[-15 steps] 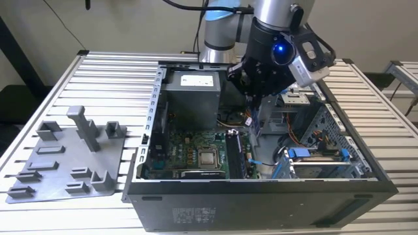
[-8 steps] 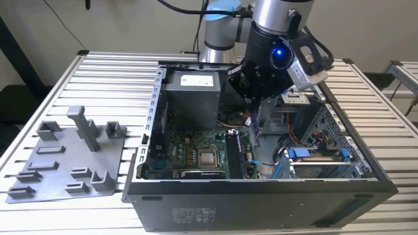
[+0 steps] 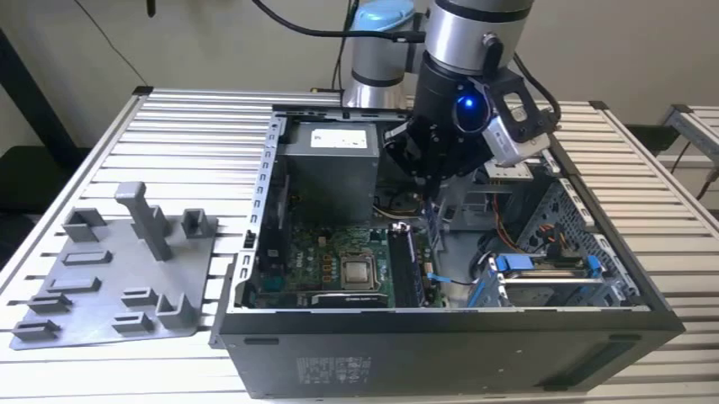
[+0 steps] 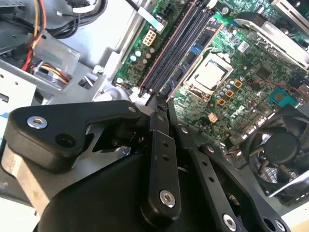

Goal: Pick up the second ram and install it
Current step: 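Insert the second ram into the second slot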

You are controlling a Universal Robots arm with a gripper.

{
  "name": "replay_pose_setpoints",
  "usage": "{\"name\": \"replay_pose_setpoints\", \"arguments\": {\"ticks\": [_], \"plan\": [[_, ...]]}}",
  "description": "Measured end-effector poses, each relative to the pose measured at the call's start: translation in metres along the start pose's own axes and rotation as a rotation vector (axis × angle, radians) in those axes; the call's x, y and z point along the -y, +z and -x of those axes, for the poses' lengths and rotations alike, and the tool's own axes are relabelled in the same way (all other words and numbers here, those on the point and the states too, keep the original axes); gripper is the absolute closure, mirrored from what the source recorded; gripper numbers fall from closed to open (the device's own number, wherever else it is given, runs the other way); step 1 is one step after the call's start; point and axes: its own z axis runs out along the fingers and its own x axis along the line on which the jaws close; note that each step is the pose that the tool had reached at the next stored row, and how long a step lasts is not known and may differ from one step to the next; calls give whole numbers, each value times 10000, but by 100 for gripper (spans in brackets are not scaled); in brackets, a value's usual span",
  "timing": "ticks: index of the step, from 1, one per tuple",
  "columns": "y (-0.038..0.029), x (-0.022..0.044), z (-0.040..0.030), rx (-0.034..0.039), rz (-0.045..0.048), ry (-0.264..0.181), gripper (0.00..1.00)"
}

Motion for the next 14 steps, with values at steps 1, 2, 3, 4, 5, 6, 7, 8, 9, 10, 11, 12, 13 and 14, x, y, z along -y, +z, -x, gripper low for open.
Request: {"name": "replay_pose_setpoints", "arguments": {"ticks": [1, 2, 3, 4, 5, 6, 7, 8, 9, 10, 11, 12, 13, 14], "plan": [[17, 1, -13, 0, 0, -1, 86], [37, 2, -25, 0, 1, -1, 86], [54, 4, -36, 0, 0, -1, 86], [72, 4, -47, 0, 0, -1, 86], [90, 5, -57, 0, -1, -1, 86], [108, 6, -65, 0, -1, -3, 86], [126, 7, -74, -1, 0, -6, 86], [144, 8, -84, -1, 0, -7, 86], [158, 8, -88, -7, 1, -10, 86], [169, 9, -88, -28, 0, -14, 86], [184, 9, -89, -42, -1, -14, 86], [202, 11, -90, -44, -2, -13, 86], [222, 11, -90, -46, -1, -12, 86], [240, 12, -91, -49, 1, -12, 86]]}}
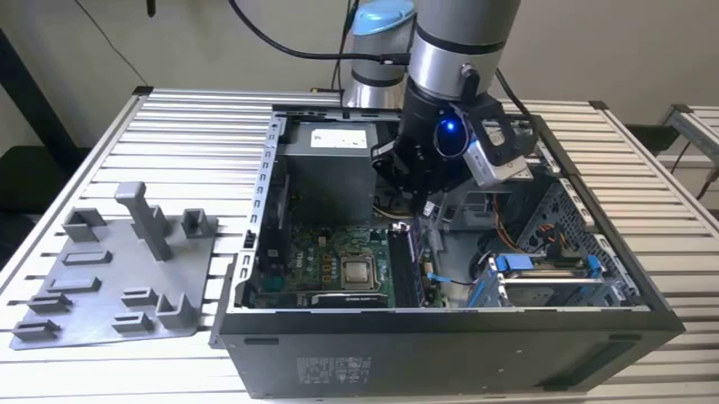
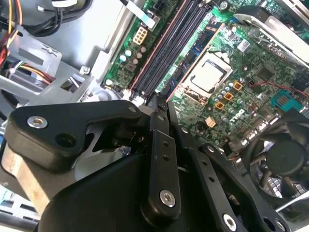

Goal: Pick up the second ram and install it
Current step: 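Insert the second ram into the second slot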

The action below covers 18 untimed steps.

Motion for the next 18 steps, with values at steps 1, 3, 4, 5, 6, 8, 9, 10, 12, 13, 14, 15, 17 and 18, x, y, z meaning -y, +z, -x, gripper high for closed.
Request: {"name": "replay_pose_setpoints", "arguments": {"ticks": [1, 3, 4, 5, 6, 8, 9, 10, 12, 13, 14, 15, 17, 18], "plan": [[18, 1, 0, -5, -1, 0, 86], [54, 3, -1, -10, -3, 0, 86], [72, 3, -1, -13, -4, -1, 86], [90, 4, -2, -15, -4, -1, 86], [108, 4, -4, -18, -3, 0, 86], [145, 6, -6, -23, -5, 1, 86], [163, 7, -7, -25, -5, 1, 86], [180, 8, -9, -27, -6, 1, 86], [217, 9, -18, -31, -4, 4, 86], [235, 10, -23, -33, -4, 4, 86], [252, 11, -29, -36, -5, 3, 86], [271, 12, -36, -38, -5, 5, 86], [308, 13, -54, -41, -4, 21, 86], [326, 14, -65, -41, -4, 38, 86]]}}
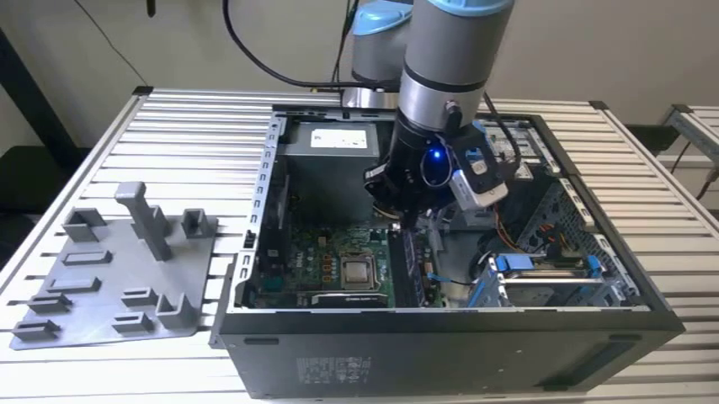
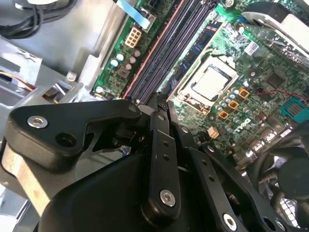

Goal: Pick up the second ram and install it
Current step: 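Insert the second ram into the second slot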

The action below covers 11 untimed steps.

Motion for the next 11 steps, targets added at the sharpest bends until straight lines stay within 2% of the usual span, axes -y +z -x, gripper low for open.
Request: {"name": "replay_pose_setpoints", "arguments": {"ticks": [4, 11], "plan": [[61, 3, -29, 3, -1, 92, 86], [61, 3, -29, 3, -2, 95, 86]]}}
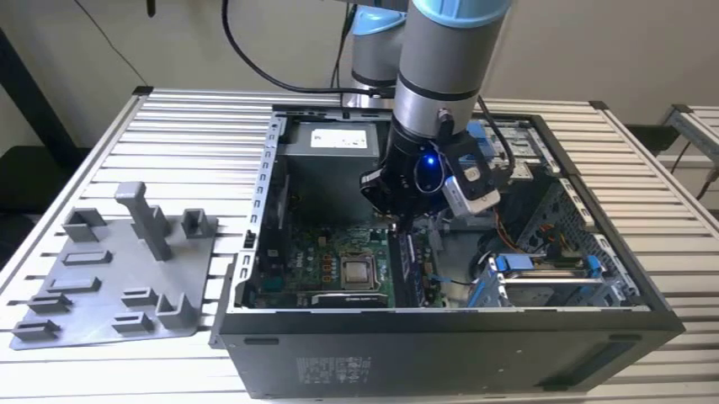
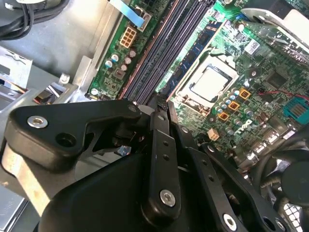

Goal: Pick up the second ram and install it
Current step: 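Insert the second ram into the second slot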

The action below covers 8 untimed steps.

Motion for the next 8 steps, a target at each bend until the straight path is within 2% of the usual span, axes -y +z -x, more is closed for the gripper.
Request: {"name": "replay_pose_setpoints", "arguments": {"ticks": [8], "plan": [[42, 20, 0, 1, -1, 23, 86]]}}
